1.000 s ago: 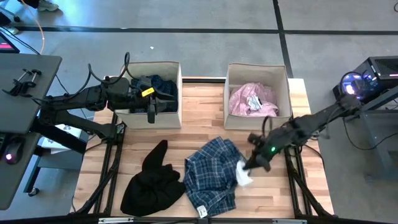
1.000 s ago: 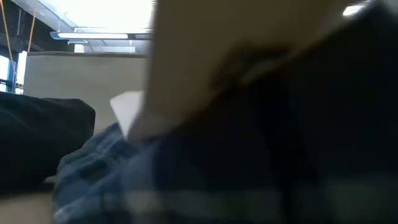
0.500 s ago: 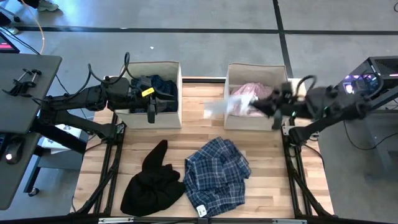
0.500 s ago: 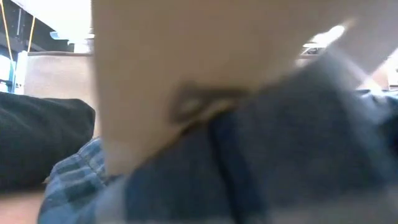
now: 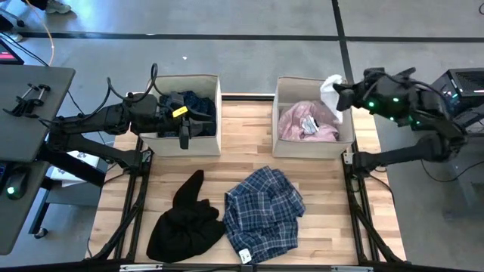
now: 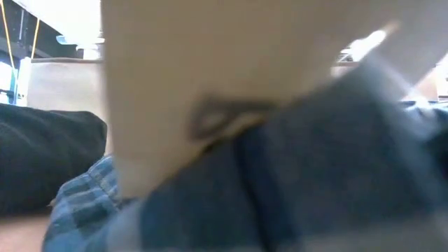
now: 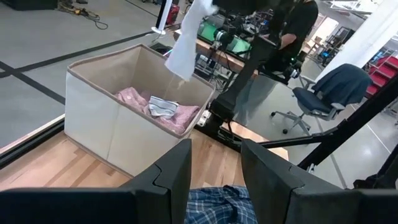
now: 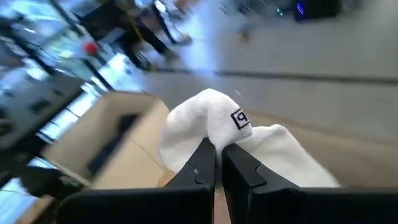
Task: Sort clothes
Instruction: Put the white sock into the right laundry bin
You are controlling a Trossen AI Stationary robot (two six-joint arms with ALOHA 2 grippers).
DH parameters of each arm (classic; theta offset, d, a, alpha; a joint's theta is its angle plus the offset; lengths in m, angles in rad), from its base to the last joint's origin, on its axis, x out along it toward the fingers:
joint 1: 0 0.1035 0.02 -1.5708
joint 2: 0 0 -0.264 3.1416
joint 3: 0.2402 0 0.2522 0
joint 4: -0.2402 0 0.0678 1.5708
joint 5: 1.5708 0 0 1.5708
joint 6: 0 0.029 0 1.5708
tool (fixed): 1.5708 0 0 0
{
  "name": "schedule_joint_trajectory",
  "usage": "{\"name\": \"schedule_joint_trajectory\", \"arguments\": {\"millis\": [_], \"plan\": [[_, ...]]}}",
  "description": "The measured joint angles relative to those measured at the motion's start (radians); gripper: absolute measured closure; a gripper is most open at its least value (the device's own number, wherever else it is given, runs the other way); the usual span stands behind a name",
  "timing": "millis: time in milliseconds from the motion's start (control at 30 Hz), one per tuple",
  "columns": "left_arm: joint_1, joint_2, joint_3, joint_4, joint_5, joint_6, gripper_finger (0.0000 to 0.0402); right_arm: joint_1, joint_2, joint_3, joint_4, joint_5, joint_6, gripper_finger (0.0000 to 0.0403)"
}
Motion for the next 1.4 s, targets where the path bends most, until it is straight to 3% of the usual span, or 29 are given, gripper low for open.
{"name": "schedule_joint_trajectory", "arguments": {"millis": [267,467,767,933,1167,1400], "plan": [[0.0,0.0,0.0,0.0,0.0,0.0,0.0275,-0.201,0.017,-0.155,-0.014,-0.249,-0.034,0.0402],[0.0,0.0,0.0,0.0,0.0,0.0,0.0275,-0.33,0.064,-0.305,0.011,-0.297,-0.056,0.0402],[0.0,0.0,0.0,0.0,0.0,0.0,0.0275,-0.46,0.208,-0.535,0.184,-0.391,-0.143,0.0382],[0.0,0.0,0.0,0.0,0.0,0.0,0.0275,-0.484,0.314,-0.617,0.226,-0.438,-0.151,0.0351],[0.0,0.0,0.0,0.0,-0.015,0.0,0.0275,-0.485,0.447,-0.679,0.234,-0.499,-0.104,0.0267],[0.0,0.0,0.0,0.0,-0.015,0.0,0.0275,-0.482,0.435,-0.611,0.195,-0.511,-0.107,0.023]]}}
